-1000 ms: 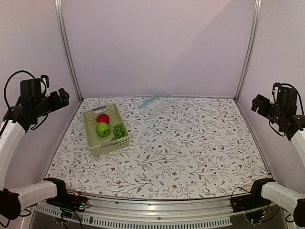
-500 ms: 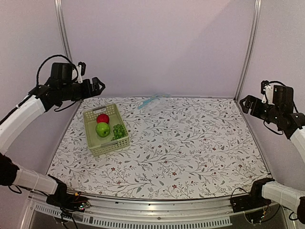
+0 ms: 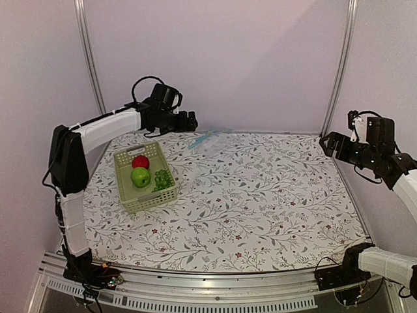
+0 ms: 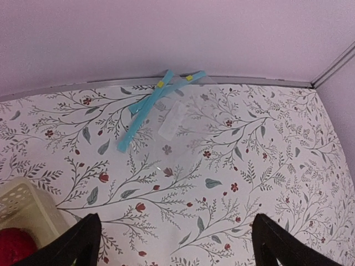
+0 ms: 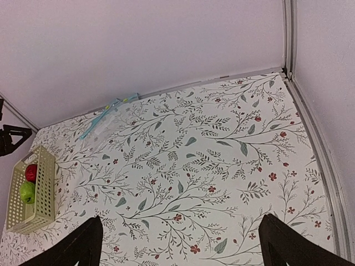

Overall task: Place the food in the zip-top bag and seal the zipper
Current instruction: Pick up the zipper food storage bag at the corner of the board.

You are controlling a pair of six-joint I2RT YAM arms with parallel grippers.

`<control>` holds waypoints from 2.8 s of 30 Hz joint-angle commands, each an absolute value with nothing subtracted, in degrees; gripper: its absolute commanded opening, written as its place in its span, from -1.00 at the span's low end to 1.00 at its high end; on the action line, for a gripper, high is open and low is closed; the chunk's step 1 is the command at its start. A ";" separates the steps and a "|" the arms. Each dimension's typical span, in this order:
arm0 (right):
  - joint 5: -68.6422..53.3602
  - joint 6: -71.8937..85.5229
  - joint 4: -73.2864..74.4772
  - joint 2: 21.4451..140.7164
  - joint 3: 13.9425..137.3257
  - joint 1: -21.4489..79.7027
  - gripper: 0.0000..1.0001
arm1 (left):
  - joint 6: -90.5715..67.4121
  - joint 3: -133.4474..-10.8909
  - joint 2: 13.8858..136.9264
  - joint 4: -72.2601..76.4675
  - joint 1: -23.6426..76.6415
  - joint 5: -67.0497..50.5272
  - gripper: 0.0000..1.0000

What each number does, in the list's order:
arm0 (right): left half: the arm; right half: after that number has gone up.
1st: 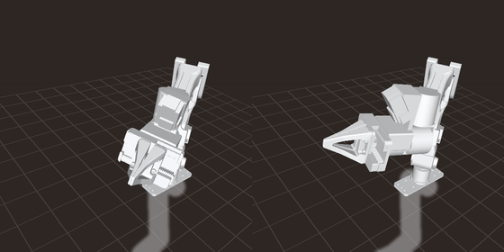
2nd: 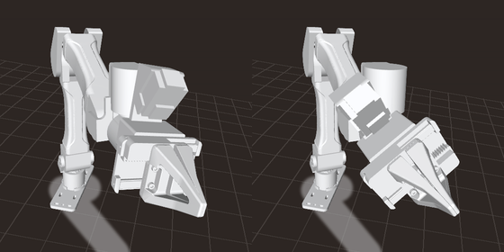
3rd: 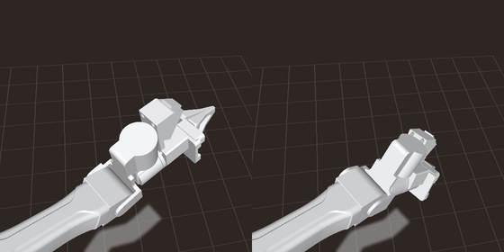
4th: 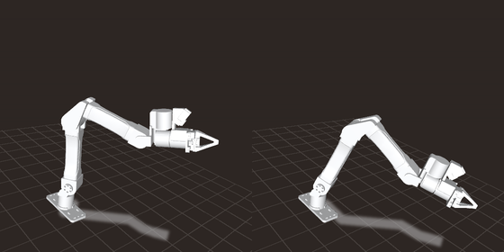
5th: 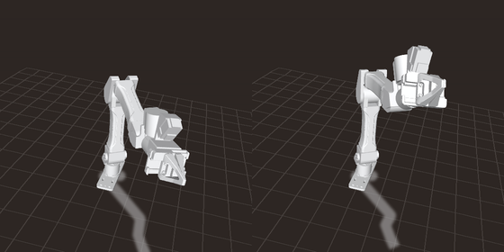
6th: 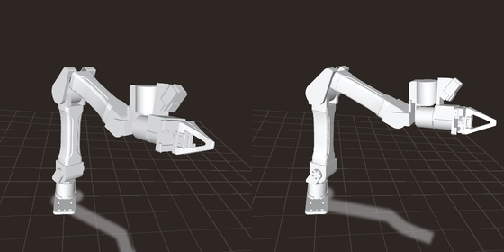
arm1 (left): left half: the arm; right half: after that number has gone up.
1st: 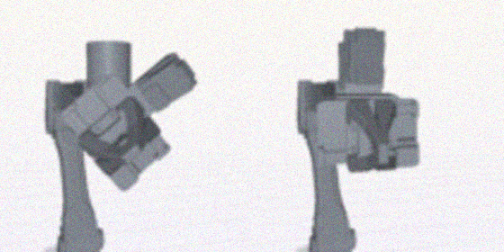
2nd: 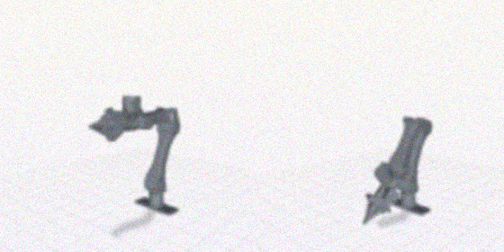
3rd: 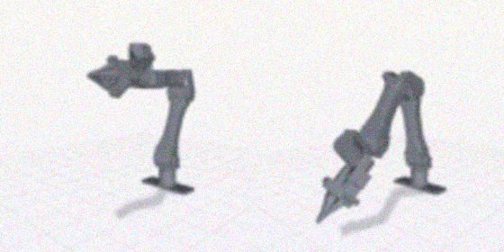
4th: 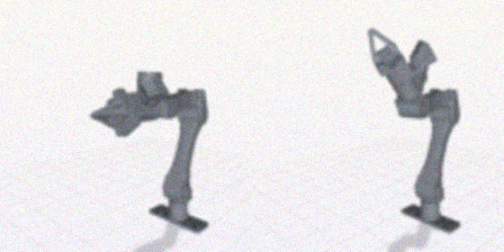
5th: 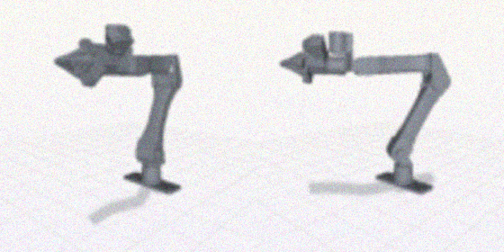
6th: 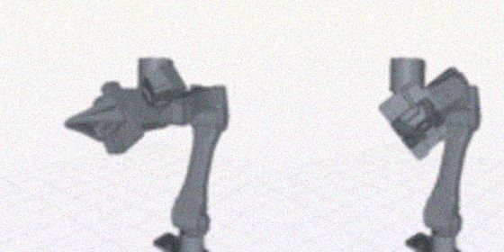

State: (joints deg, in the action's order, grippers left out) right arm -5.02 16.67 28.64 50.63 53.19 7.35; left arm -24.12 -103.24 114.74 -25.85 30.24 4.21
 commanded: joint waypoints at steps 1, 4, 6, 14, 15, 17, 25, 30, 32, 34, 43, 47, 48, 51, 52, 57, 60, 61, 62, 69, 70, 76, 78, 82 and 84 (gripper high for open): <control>-5.41 16.44 27.70 50.62 52.03 7.91 0.97 | -24.97 -113.48 124.82 -28.96 30.33 7.50 0.85; -5.54 16.50 27.86 50.62 52.08 8.04 0.97 | -26.06 -118.25 130.64 -28.26 29.80 8.07 0.83; -5.58 16.56 27.72 50.62 52.09 8.09 0.97 | -27.16 -121.44 134.50 -28.14 29.14 7.47 0.79; -5.50 16.48 27.86 52.35 53.10 8.24 0.97 | -27.18 -134.62 148.16 -32.05 27.90 7.40 0.68; -5.51 16.51 28.03 52.51 53.20 8.26 0.97 | -27.36 -134.65 148.87 -31.81 27.68 7.60 0.66; -5.54 16.58 28.20 52.68 53.52 8.25 0.97 | -27.64 -134.63 150.13 -31.48 27.30 7.55 0.63; -5.79 16.77 28.23 52.54 53.70 8.34 0.98 | -27.82 -134.20 152.07 -29.44 26.95 8.07 0.47; -5.89 17.05 28.22 52.84 53.74 8.40 0.97 | -29.76 -134.36 153.32 -27.79 25.86 7.18 0.29; -5.95 16.98 28.23 52.82 53.86 8.50 0.97 | -30.84 -134.68 153.75 -27.52 25.30 6.29 0.23; -6.06 17.00 28.25 52.70 53.88 8.46 0.97 | -31.63 -134.72 153.81 -27.15 24.99 6.12 0.22; -6.48 17.31 28.11 52.99 53.96 8.48 0.97 | -38.44 -135.81 156.22 -25.06 23.58 0.76 0.11; -6.43 17.28 28.20 52.92 54.03 8.45 0.97 | -40.61 -136.80 157.71 -23.92 23.29 -1.42 -0.01; -6.34 17.31 28.17 52.91 54.10 8.47 0.98 | -41.06 -137.01 158.01 -23.92 23.25 -1.72 -0.02; -6.24 17.31 28.33 52.99 54.25 8.44 0.97 | -42.09 -137.11 158.52 -23.21 23.16 -2.43 -0.07; -6.24 17.25 28.34 53.00 54.31 8.44 0.98 | -42.44 -137.11 158.69 -22.87 23.14 -2.79 -0.08; -6.24 17.26 28.39 53.28 54.40 8.39 0.98 | -44.60 -137.20 159.58 -21.70 22.89 -4.18 -0.30; -5.99 17.14 28.53 53.26 54.49 8.44 0.97 | -45.06 -136.98 159.63 -21.68 22.93 -4.41 -0.44; -5.93 17.14 28.62 53.26 54.49 8.44 0.98 | -45.01 -136.84 159.59 -21.77 22.92 -4.31 -0.48; -5.85 17.07 28.57 53.26 54.56 8.45 0.97 | -45.03 -136.63 159.49 -21.87 22.94 -4.24 -0.58; -5.39 16.88 28.67 53.35 54.40 8.51 0.97 | -45.11 -132.50 157.64 -19.64 22.90 -5.05 -1.00; -5.38 16.81 28.66 53.35 54.40 8.48 0.98 | -45.08 -131.41 157.08 -18.82 22.93 -5.29 -1.00; -5.27 16.79 28.79 53.35 54.32 8.48 0.97 | -44.35 -122.72 151.43 -14.16 23.56 -6.13 -1.00; -5.25 16.79 28.68 53.44 54.32 8.44 0.98 | -43.41 -118.74 147.97 -12.06 24.14 -5.29 -1.00; -5.51 17.09 28.51 53.60 54.32 8.54 0.97 | -42.26 -113.75 144.76 -11.20 25.00 -5.86 -1.00; -5.71 17.29 28.45 53.61 54.24 8.53 0.98 | -41.75 -111.69 143.98 -11.27 25.50 -6.17 -1.00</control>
